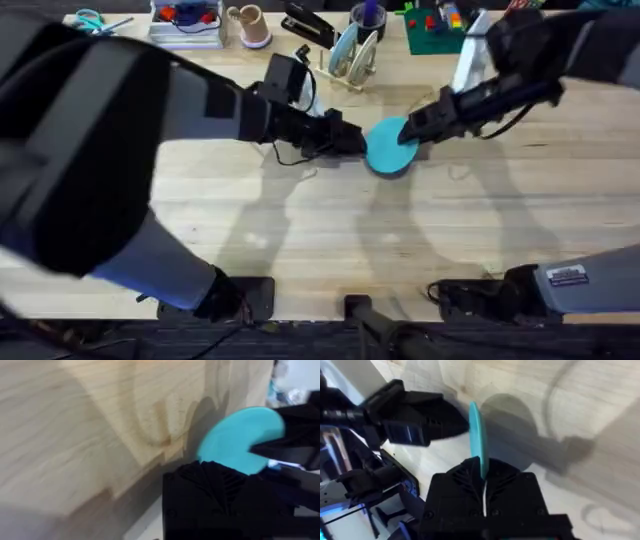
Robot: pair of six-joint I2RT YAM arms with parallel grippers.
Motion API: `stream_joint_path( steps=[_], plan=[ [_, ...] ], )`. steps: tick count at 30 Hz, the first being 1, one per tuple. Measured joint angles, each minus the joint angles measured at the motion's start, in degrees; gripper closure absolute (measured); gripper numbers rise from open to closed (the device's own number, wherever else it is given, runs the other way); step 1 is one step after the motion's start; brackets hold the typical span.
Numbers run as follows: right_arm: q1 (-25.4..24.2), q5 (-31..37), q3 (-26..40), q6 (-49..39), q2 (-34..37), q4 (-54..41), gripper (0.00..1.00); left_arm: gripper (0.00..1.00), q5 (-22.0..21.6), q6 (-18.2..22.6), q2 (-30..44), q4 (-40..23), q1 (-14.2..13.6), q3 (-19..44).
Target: Pick up the plates from the table one by one and place each into a slot on the dish rack.
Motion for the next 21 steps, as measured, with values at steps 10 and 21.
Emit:
stream_joint_path(
  steps=[10, 21],
  plan=[
    [-0.2, 8.37, 17.81, -1.24, -4.42, -16.43, 0.971, 0.96, -12.94, 4.62, -15.33, -16.36, 2.86, 0.0],
    [0.63, 17.66, 32.94, -1.01, -4.4, -25.58, 0.971, 0.959, -29.09, 14.31, -30.29, -40.28, 3.88, 4.96]
  ],
)
